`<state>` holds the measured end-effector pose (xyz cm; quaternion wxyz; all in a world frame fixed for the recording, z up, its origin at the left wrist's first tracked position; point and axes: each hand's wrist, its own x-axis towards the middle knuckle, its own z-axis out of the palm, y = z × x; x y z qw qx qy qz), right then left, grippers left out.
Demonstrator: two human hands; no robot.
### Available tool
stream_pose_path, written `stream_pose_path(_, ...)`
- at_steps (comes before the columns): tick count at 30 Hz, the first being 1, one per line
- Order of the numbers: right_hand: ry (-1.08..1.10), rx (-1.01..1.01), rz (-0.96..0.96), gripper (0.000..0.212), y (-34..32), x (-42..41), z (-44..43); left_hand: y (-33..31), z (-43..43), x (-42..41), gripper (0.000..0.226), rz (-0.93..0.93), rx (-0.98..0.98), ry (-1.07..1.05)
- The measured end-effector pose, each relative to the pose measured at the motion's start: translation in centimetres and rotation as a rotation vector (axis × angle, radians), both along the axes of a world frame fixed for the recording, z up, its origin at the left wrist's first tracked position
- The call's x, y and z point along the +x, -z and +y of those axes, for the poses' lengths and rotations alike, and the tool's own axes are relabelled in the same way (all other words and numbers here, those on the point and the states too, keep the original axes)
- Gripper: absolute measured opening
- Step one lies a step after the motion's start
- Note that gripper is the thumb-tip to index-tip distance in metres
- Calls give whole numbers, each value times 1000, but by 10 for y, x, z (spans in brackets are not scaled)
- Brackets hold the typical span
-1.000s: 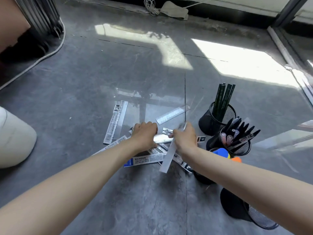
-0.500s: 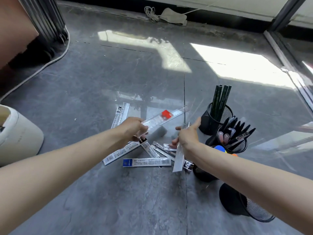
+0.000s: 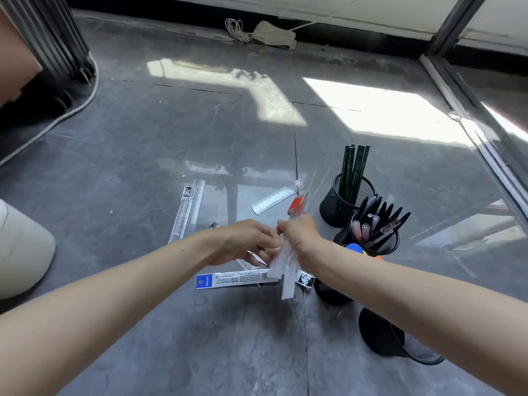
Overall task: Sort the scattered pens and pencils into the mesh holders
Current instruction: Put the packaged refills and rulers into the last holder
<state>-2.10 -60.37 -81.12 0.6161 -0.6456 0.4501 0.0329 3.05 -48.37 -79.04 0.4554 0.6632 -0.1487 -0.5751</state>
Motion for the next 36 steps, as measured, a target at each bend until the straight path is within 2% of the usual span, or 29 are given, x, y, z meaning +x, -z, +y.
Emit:
stream_pose_path(3, -13, 50, 40, 44, 7, -3, 0, 10, -7, 23, 11, -254, 130, -52)
stream_pose_path(6, 59, 103, 1, 49, 11, -8, -5, 31, -24, 45, 7, -626, 260, -191)
stream_pose_path(9, 40, 151, -12, 62, 9, -10, -7, 47, -42, 54, 28, -946, 408, -143)
stream_pose_path(12, 51, 232, -9, 65, 12, -10, -6, 58, -59, 55, 38, -1087, 457, -127)
stream_pose_path(15, 35, 243, 10, 49, 12, -11, -7, 68, -72, 58, 45, -1113, 521, -112)
stream_pose_path(18, -40, 280, 76, 28, 10, -16, -11, 74, -78, 63, 45, -1033, 552, -142)
stream_pose_path(22, -48, 325, 114, 10, 11, -19, -14, 71, -80, 71, 38, -848, 652, -128)
stream_pose_path(24, -23, 357, 92, 9, 11, -19, -12, 67, -76, 69, 28, -836, 658, -153)
stream_pose_path(26, 11, 365, 66, 18, 11, -18, -12, 65, -72, 63, 14, -807, 565, -234)
stream_pose_path(28, 64, 317, 34, 28, 13, -15, -12, 61, -67, 52, 15, -619, 389, -403)
stream_pose_path(31, 207, 213, -20, 41, 17, -7, -11, 41, -48, 26, 23, -52, 118, -616)
stream_pose_path(33, 274, 180, -47, 46, 15, 1, -9, 31, -28, 14, 24, 143, 23, -544)
stream_pose_path(36, 243, 206, -60, 32, 13, 14, -7, 27, 2, 10, 20, 219, -32, -330)
